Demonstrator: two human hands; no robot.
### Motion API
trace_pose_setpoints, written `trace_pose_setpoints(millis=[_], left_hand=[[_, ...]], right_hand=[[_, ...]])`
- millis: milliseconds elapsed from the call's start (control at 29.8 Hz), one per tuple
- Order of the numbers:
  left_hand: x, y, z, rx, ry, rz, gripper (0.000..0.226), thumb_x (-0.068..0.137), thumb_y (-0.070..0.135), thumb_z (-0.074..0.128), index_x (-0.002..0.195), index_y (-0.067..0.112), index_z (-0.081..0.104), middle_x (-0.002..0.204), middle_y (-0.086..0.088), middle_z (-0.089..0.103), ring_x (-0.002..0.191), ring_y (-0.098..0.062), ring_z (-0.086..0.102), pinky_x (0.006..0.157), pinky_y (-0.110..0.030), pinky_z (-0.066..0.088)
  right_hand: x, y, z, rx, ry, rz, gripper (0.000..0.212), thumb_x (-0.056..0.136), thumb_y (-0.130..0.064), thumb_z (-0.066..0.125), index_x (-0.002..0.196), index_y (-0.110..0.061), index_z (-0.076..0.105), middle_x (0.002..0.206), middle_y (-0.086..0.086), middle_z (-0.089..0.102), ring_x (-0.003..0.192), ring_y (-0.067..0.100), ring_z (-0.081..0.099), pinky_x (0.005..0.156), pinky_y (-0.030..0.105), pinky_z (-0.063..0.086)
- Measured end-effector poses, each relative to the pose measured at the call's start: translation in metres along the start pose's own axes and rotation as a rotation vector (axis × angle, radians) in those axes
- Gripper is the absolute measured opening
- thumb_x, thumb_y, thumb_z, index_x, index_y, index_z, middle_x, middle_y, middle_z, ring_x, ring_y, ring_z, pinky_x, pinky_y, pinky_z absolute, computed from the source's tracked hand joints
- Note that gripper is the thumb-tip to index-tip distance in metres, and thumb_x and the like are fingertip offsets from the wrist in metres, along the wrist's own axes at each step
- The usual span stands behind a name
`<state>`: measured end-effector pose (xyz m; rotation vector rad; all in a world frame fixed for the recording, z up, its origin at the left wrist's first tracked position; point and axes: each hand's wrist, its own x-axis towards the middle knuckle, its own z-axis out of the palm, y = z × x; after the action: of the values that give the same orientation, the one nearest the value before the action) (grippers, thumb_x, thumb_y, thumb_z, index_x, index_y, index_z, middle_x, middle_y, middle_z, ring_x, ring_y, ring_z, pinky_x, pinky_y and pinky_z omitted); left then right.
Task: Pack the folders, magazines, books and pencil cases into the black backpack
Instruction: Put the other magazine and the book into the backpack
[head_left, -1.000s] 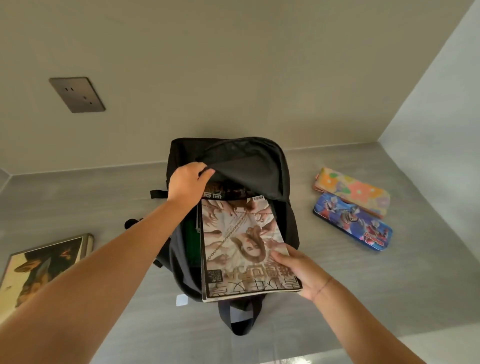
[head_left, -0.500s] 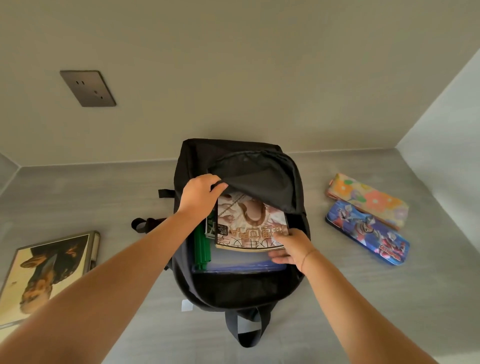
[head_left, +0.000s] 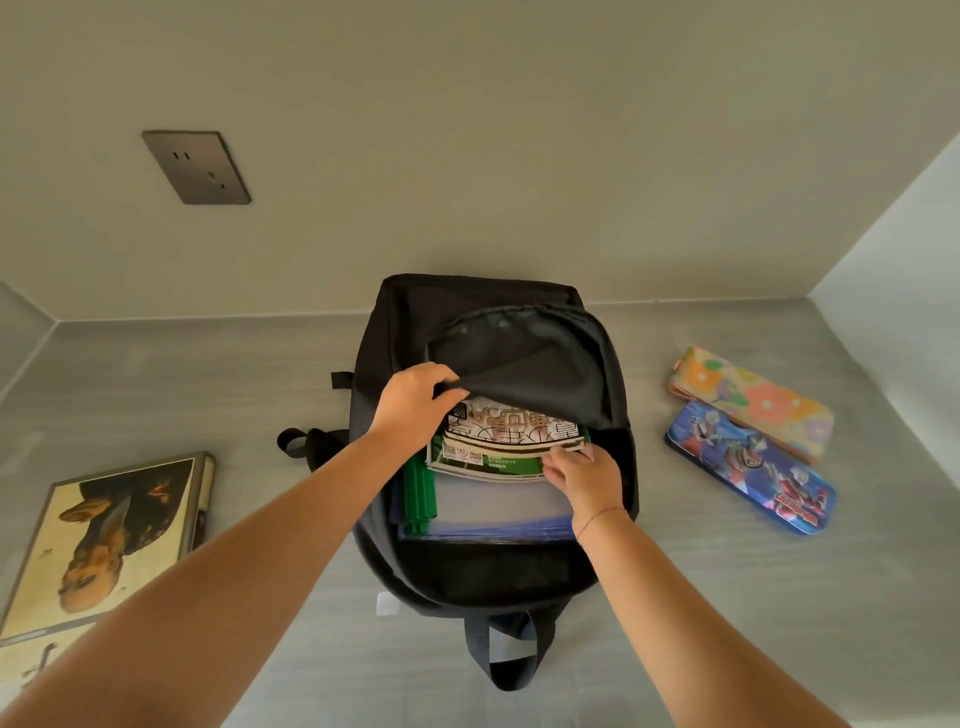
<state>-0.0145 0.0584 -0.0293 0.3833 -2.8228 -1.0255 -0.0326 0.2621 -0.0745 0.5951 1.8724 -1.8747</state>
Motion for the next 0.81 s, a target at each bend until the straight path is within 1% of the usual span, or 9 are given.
trace_pose_setpoints(millis=[101, 202, 235, 336, 403, 471, 571, 706, 807], left_hand=[[-0.006, -0.015, 0.004, 0.038, 0.027, 0.020, 0.029, 0.084, 0.037, 0.065, 0.106, 0.019, 0.067, 0.108, 0.002, 0.066, 0.107, -0.016, 0.054, 0.096, -0.038, 0.043], [-0.016, -0.027, -0.003, 0.032, 0.160, -0.004, 0.042, 0.084, 0.045, 0.062, 0.118, 0.022, 0.060, 0.123, 0.002, 0.060, 0.119, -0.019, 0.049, 0.103, -0.043, 0.037], [-0.019, -0.033, -0.007, 0.020, 0.197, -0.029, 0.043, 0.085, 0.045, 0.059, 0.121, 0.021, 0.058, 0.126, 0.001, 0.059, 0.119, -0.020, 0.048, 0.103, -0.044, 0.038], [-0.033, -0.060, -0.026, 0.016, 0.272, -0.137, 0.044, 0.088, 0.043, 0.057, 0.124, 0.018, 0.056, 0.127, -0.004, 0.059, 0.118, -0.025, 0.050, 0.102, -0.045, 0.039], [-0.049, -0.085, -0.042, 0.027, 0.300, -0.213, 0.043, 0.089, 0.042, 0.055, 0.124, 0.017, 0.056, 0.128, -0.005, 0.058, 0.119, -0.028, 0.051, 0.101, -0.048, 0.040], [-0.070, -0.110, -0.058, 0.042, 0.330, -0.304, 0.043, 0.090, 0.042, 0.054, 0.126, 0.018, 0.054, 0.132, -0.006, 0.056, 0.122, -0.028, 0.049, 0.103, -0.050, 0.038], [-0.102, -0.149, -0.081, 0.062, 0.382, -0.445, 0.044, 0.090, 0.043, 0.054, 0.127, 0.019, 0.054, 0.134, -0.007, 0.053, 0.125, -0.028, 0.045, 0.106, -0.047, 0.033], [-0.140, -0.188, -0.104, 0.084, 0.419, -0.557, 0.048, 0.090, 0.048, 0.051, 0.128, 0.019, 0.053, 0.134, -0.008, 0.054, 0.125, -0.029, 0.045, 0.105, -0.049, 0.035], [-0.169, -0.216, -0.122, 0.086, 0.453, -0.673, 0.046, 0.090, 0.045, 0.052, 0.127, 0.018, 0.052, 0.132, -0.009, 0.054, 0.122, -0.029, 0.047, 0.103, -0.047, 0.036]], right_hand=[[-0.019, 0.002, 0.002, -0.150, 0.075, -0.102, 0.040, 0.089, -0.013, 0.060, 0.128, -0.010, 0.050, 0.096, 0.008, 0.064, 0.086, 0.018, 0.062, 0.074, 0.025, 0.053], [-0.043, -0.005, 0.018, -0.161, -0.160, -0.158, 0.007, 0.088, -0.009, 0.056, 0.094, -0.011, 0.058, 0.076, 0.009, 0.056, 0.070, 0.019, 0.052, 0.057, 0.019, 0.044], [-0.050, -0.008, 0.027, -0.153, -0.247, -0.181, 0.007, 0.088, -0.007, 0.055, 0.093, -0.007, 0.059, 0.076, 0.011, 0.056, 0.070, 0.020, 0.053, 0.057, 0.020, 0.045], [-0.074, -0.015, 0.063, -0.154, -0.449, -0.214, 0.020, 0.089, -0.011, 0.058, 0.109, -0.006, 0.060, 0.091, 0.010, 0.067, 0.079, 0.017, 0.067, 0.071, 0.023, 0.056], [-0.088, -0.013, 0.093, -0.147, -0.573, -0.221, 0.022, 0.090, -0.009, 0.060, 0.111, -0.006, 0.059, 0.100, 0.013, 0.068, 0.090, 0.019, 0.068, 0.081, 0.028, 0.057], [-0.098, -0.006, 0.123, -0.193, -0.649, -0.241, 0.025, 0.089, -0.008, 0.060, 0.114, -0.005, 0.059, 0.110, 0.016, 0.067, 0.103, 0.022, 0.065, 0.089, 0.028, 0.054], [-0.112, 0.010, 0.166, -0.323, -0.733, -0.258, 0.036, 0.089, -0.009, 0.062, 0.124, -0.005, 0.056, 0.126, 0.010, 0.060, 0.116, 0.015, 0.057, 0.085, 0.014, 0.050], [-0.116, 0.040, 0.207, -0.496, -0.817, -0.226, 0.048, 0.089, -0.019, 0.062, 0.134, -0.012, 0.047, 0.141, 0.005, 0.047, 0.133, 0.015, 0.041, 0.097, 0.021, 0.038], [-0.122, 0.060, 0.237, -0.618, -0.863, -0.157, 0.055, 0.090, -0.026, 0.061, 0.139, -0.014, 0.040, 0.144, 0.005, 0.043, 0.133, 0.018, 0.040, 0.099, 0.026, 0.038]])
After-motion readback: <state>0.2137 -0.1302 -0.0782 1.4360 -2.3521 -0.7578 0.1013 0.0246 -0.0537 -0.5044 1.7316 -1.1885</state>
